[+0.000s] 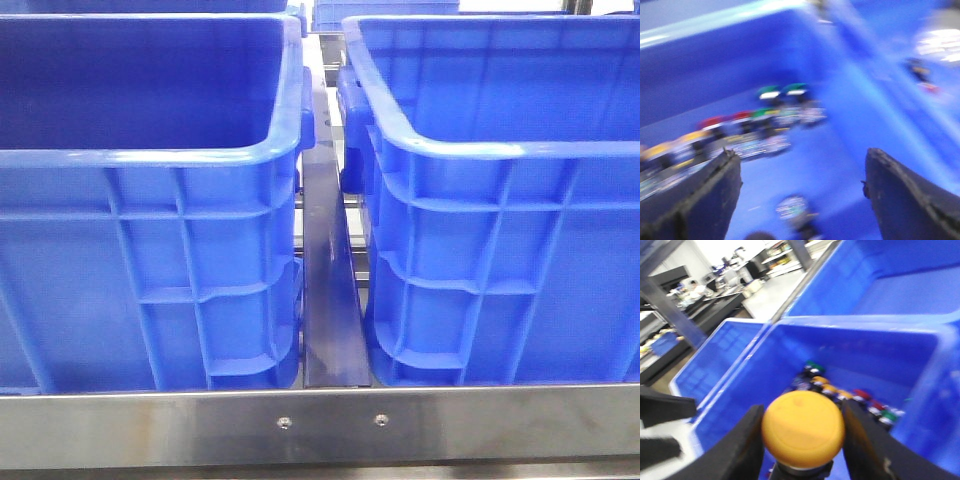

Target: Pick red and yellow buttons and place in box

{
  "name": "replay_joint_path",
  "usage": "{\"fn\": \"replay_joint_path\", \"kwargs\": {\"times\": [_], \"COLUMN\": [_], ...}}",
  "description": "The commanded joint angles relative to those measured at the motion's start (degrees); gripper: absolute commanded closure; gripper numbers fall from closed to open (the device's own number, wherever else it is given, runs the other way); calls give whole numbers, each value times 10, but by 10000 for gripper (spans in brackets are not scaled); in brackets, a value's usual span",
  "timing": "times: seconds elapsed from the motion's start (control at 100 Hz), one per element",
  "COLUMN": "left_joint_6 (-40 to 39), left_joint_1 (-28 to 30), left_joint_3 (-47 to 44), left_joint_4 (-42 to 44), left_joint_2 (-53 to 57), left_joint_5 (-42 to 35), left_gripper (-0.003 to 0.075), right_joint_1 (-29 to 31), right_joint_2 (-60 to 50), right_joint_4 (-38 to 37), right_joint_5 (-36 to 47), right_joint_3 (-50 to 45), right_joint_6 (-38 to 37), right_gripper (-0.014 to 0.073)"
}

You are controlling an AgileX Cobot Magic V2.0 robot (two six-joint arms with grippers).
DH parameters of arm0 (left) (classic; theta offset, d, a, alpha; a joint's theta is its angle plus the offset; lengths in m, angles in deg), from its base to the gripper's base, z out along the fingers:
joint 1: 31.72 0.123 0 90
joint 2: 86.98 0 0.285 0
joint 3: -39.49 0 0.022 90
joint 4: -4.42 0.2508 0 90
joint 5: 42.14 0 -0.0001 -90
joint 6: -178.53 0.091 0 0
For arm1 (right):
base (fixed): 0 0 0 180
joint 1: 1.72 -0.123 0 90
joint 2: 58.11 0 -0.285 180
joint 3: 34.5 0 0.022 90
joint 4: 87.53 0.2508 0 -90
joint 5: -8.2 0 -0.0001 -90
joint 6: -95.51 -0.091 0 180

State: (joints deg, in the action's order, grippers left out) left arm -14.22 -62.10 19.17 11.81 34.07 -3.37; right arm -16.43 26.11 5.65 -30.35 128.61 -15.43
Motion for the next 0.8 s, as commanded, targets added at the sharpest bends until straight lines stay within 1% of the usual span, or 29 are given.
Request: {"fn": "replay_joint_path", "kwargs": {"times": [0.0,0.1,0.25,0.38,0.43,0.47,0.52,0.61,0.67,0.68,0.7,0.73,0.76,0.79], "left_joint_6": [-13,-17,-18,-18,-18,-18,-18,-18,-18,-18,-18,-18,-18,-18], "left_joint_1": [53,115,188,225,234,239,239,239,239,239,239,239,239,239], "left_joint_3": [-6,-38,-83,-116,-125,-131,-136,-137,-137,-137,-137,-137,-137,-137], "left_joint_4": [11,16,16,16,16,16,16,16,16,16,16,16,16,16], "left_joint_2": [41,93,166,216,233,244,255,267,271,272,272,272,272,272], "left_joint_5": [-33,-33,-33,-32,-32,-32,-32,-32,-32,-32,-32,-33,-33,-33], "left_gripper": [227,227,227,229,248,278,339,489,608,608,654,697,737,737], "right_joint_1": [23,49,92,131,147,156,166,174,174,174,174,174,174,174], "right_joint_2": [-26,-31,-41,-49,-51,-51,-51,-51,-51,-51,-51,-50,-48,-46], "right_joint_4": [11,0,-10,-11,-11,-12,-12,-11,-6,-6,-3,2,9,19], "right_joint_5": [-11,-8,-4,9,19,28,49,106,168,168,187,216,237,256], "right_joint_3": [16,7,-11,-27,-33,-38,-45,-58,-68,-68,-71,-74,-77,-78], "right_joint_6": [11,17,32,58,70,83,101,137,165,169,178,191,203,215], "right_gripper": [474,474,474,474,474,474,474,474,474,474,474,474,474,474]}}
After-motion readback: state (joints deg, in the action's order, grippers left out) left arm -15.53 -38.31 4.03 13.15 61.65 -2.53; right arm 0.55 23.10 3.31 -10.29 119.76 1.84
